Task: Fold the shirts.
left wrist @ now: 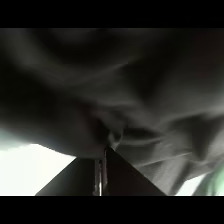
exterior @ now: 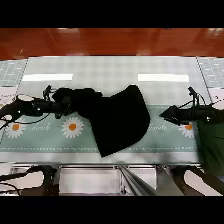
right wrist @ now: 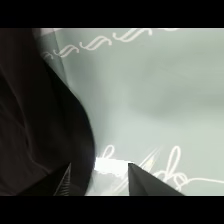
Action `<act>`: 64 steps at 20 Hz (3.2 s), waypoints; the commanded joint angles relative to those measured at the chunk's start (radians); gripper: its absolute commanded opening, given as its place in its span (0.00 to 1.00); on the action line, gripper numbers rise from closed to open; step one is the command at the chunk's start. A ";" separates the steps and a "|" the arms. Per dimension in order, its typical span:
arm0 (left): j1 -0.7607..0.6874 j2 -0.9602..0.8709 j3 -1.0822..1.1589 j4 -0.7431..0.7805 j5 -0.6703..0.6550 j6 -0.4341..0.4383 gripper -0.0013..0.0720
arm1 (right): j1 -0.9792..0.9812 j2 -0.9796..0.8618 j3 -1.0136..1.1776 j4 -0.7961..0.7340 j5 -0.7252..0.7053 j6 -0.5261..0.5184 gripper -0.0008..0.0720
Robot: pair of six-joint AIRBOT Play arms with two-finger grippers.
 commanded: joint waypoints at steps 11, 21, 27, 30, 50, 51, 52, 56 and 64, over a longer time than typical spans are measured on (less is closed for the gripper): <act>-0.017 -0.023 0.097 0.001 -0.108 0.032 0.05 | 0.272 -0.240 0.022 0.159 -0.153 -0.009 0.58; 0.080 0.076 0.276 -0.002 -0.246 0.042 0.05 | 0.312 -0.244 0.463 0.171 0.023 -0.031 0.05; 0.207 0.371 0.578 -0.084 -0.263 0.039 0.05 | 0.280 -0.044 0.978 -0.088 0.085 0.113 0.05; 0.245 0.521 0.732 -0.107 -0.229 0.039 0.05 | 0.280 0.051 1.196 -0.172 0.101 0.138 0.05; 0.219 0.863 0.729 0.456 -0.137 -0.143 0.05 | 0.280 0.515 0.851 -0.391 0.322 0.306 0.05; 0.215 0.785 0.689 0.409 -0.136 -0.124 0.05 | 0.280 0.502 0.774 -0.343 0.264 0.297 0.05; 0.197 0.695 0.662 0.359 -0.136 -0.079 0.05 | 0.280 0.479 0.696 -0.308 0.203 0.283 0.05; 0.055 0.274 0.653 0.317 -0.031 0.018 0.05 | 0.280 0.262 0.503 -0.272 -0.012 0.219 0.05; 0.016 -0.248 0.869 0.320 0.082 -0.050 0.05 | 0.281 -0.452 0.737 0.137 -0.230 -0.003 0.05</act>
